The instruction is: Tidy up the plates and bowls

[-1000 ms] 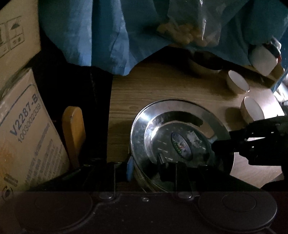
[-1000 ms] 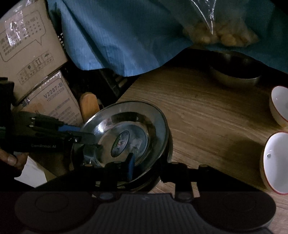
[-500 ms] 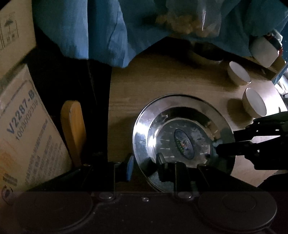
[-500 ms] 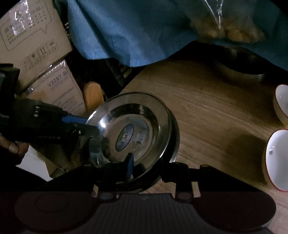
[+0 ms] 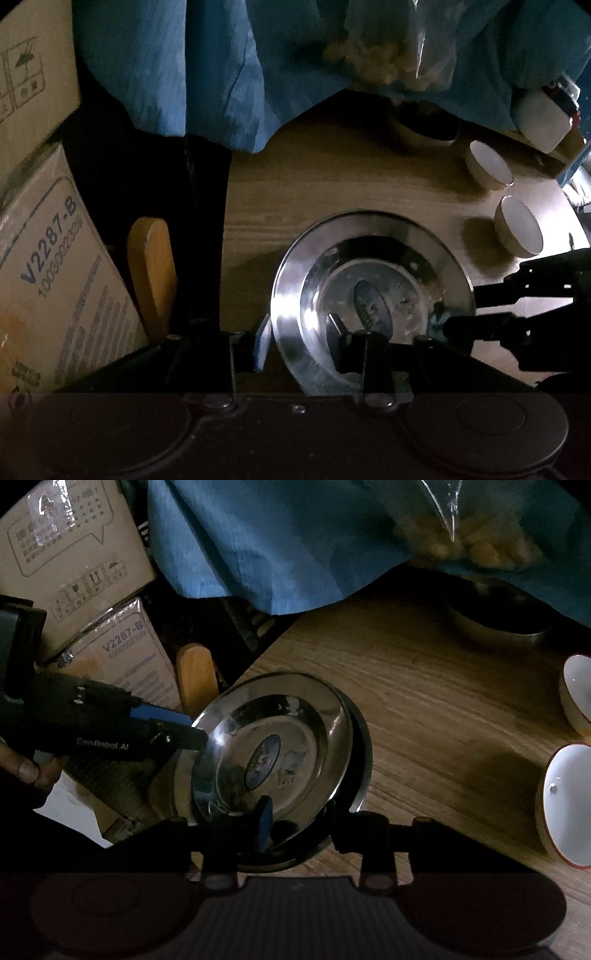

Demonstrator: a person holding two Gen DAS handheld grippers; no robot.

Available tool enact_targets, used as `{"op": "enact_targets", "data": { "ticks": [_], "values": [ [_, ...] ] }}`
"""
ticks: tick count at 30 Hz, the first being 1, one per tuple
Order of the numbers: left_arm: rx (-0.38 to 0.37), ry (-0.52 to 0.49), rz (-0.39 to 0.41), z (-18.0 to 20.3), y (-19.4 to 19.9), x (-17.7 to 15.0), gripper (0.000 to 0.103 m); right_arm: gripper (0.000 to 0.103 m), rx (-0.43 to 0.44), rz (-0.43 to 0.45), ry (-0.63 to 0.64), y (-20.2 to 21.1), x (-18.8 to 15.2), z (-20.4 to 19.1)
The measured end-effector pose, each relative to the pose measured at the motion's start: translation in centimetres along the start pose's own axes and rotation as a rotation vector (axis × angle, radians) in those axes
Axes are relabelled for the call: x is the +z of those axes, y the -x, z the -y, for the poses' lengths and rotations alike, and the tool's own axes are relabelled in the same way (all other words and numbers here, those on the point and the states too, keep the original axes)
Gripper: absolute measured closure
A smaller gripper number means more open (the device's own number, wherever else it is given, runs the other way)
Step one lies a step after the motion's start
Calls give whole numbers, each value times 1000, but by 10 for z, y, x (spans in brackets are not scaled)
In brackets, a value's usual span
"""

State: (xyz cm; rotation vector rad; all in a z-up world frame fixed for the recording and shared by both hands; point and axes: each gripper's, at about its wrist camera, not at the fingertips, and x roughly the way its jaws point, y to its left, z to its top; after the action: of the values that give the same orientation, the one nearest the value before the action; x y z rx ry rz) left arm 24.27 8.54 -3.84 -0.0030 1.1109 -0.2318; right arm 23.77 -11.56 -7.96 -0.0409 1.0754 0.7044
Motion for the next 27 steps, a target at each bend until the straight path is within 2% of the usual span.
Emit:
{"op": "enact_targets", "data": {
  "ticks": [6,9,11,13,14,16,21,24,27],
  "values": [
    [-2,-10,15,6,2,8,55,51,-12,15,-5,6,-2,0],
    [-7,-12,32,8,3,12,43,48,-22,29,-24,11,-4,4],
    [-12,-8,55,10,3,16,24,43,-30,42,-38,15,-6,7],
    [-9,-5,72,14,2,19,9,33,-41,57,-53,19,-8,11],
    [-8,-7,78,16,1,22,5,31,-47,68,-63,22,-9,14],
    [-17,-17,81,19,-2,27,1,19,-64,87,-79,28,-12,19],
    [-30,-35,83,30,-9,38,1,5,-91,141,-129,43,-18,34],
    [-34,-48,87,39,-11,43,1,1,-111,160,-154,50,-21,41],
    [-41,-49,84,50,-17,49,1,1,-134,178,-170,59,-25,51]
  ]
}}
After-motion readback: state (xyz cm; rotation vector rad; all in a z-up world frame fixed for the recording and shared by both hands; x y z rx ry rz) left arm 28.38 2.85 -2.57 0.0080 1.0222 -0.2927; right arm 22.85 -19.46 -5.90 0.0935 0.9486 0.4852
